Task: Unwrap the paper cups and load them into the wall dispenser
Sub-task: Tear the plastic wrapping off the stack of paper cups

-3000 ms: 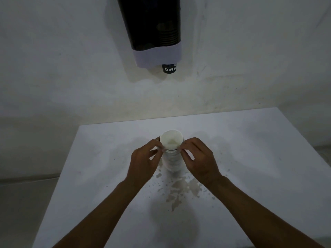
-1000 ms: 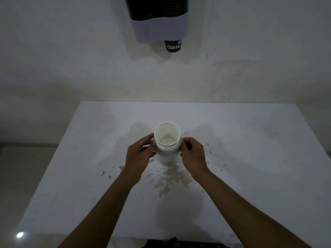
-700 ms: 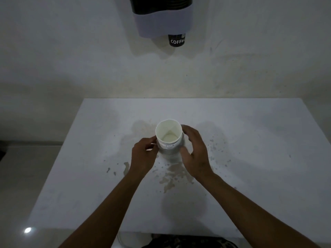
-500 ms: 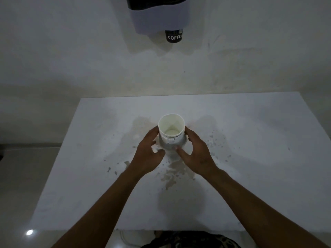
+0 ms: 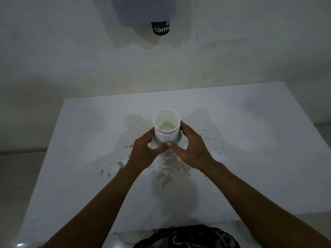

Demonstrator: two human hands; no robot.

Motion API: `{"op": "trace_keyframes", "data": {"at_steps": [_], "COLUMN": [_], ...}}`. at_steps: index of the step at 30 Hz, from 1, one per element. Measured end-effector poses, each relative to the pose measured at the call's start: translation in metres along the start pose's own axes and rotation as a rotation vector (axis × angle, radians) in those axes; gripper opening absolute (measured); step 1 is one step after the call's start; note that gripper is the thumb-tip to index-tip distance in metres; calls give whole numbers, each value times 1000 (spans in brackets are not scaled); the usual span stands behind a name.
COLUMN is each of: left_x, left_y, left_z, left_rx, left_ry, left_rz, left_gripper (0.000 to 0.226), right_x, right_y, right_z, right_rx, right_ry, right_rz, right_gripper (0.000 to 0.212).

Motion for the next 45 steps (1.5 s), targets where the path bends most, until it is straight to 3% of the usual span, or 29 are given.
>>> {"op": "trace_keyframes", "data": {"at_steps": [6,11,18,26,31,37,45], "left_x": [9,13,-1,-6,-4,-12,-14], "left_y": [-5,4,-5,-8,-5,-17,-25], "left_z": [3,8,6,9,12,9,10], "left_rx": [-85,-112,-95,-76,-64,-78,-75], "left_ry": [-87,-63,-80,-180,-96,-116,-164], "left_rz": [73,4,-5,107,12,37,80], "left_gripper": [74,76,66,63,68,64,65], "right_x": [-5,-15,-5,-18,-23,-15,-27], "right_y": [11,18,9,22,32,25,41], "right_z": [2,0,2,3,0,0,1], "right_rx": [-41,-29,22,-4,3,49,-21], "right_ry": [-57,-91,-63,-135,-163,-54,-98], "right_rz": [-58,-55,-9,-18,7,20,40], "right_gripper": [66,62,72,61,58,67,56]}}
Point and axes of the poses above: each hand's wrist, its own z-axis towards the middle knuckle, its own x-axis out of the back of the hand, y = z × x, the point moved 6 cm from there along z, towards the middle knuckle, and after that the axes turned 7 degrees about y, right-handed, at the moved point
